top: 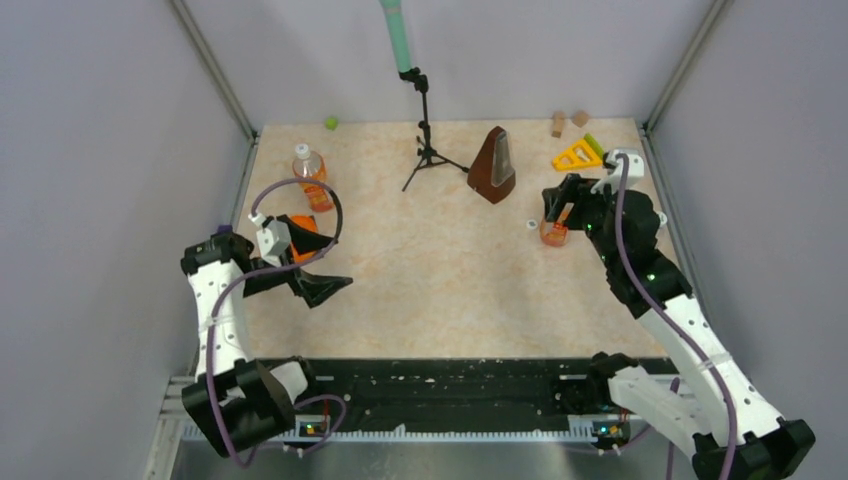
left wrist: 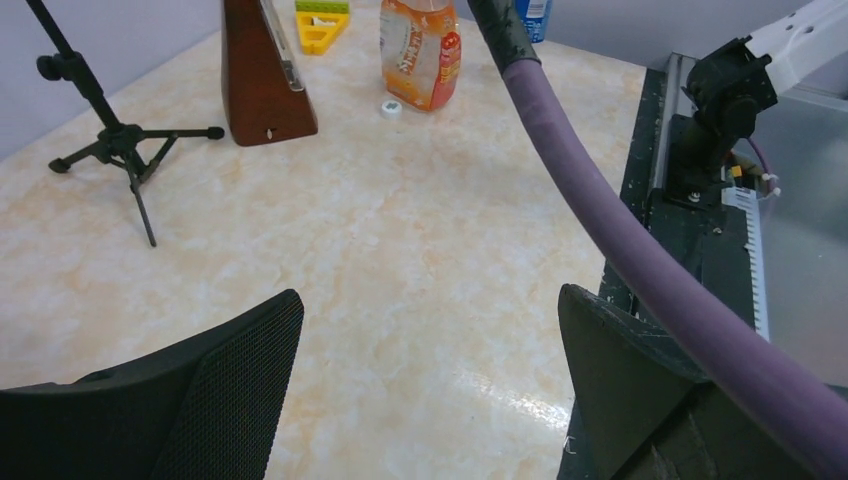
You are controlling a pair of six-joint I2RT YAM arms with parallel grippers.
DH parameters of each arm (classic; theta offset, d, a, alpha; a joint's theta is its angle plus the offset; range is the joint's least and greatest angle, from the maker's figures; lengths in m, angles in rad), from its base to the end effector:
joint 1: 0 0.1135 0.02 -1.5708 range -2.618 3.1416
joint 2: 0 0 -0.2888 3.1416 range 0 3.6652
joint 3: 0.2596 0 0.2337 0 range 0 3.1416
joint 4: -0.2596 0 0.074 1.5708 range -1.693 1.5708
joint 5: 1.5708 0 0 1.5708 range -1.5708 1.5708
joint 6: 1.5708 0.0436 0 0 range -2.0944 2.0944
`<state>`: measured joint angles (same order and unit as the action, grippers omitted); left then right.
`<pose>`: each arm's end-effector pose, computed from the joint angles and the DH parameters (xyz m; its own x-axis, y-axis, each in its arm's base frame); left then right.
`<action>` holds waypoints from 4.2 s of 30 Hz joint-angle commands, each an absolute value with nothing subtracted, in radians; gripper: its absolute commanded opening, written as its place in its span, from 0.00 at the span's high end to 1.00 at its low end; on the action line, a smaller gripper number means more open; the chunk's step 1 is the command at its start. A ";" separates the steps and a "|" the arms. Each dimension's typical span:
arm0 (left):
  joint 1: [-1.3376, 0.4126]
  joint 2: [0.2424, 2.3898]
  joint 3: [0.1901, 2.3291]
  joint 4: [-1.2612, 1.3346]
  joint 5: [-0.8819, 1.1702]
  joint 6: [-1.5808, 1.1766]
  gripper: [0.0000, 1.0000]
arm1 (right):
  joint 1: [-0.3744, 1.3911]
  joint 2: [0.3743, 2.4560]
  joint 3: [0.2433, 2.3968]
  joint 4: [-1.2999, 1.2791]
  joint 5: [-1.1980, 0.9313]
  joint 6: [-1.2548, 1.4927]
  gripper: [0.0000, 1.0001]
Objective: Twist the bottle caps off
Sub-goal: Place the plastic bottle at the center of the board, then pick up the plastic bottle at the center of the board.
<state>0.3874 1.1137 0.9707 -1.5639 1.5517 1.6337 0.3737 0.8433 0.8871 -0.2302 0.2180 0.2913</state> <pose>0.1225 0.0029 0.3257 -0.0749 -0.0100 -0.9971 0.9239 0.3757 -0.0731 0.1575 0.0516 0.3774 -0.2108 0.2185 -0.9528 -0.1023 0.9644 0.2438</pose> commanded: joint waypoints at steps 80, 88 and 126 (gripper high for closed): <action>-0.442 0.567 0.509 0.240 -0.154 -0.209 0.02 | 0.641 0.987 1.143 -0.432 0.349 0.293 0.27; -0.439 0.528 0.560 0.098 -0.595 -0.306 0.02 | 0.788 1.150 1.168 -0.312 0.267 0.279 0.28; -0.075 1.466 0.705 0.753 -0.376 -0.087 0.05 | 0.868 0.991 0.954 -0.181 0.207 0.298 0.25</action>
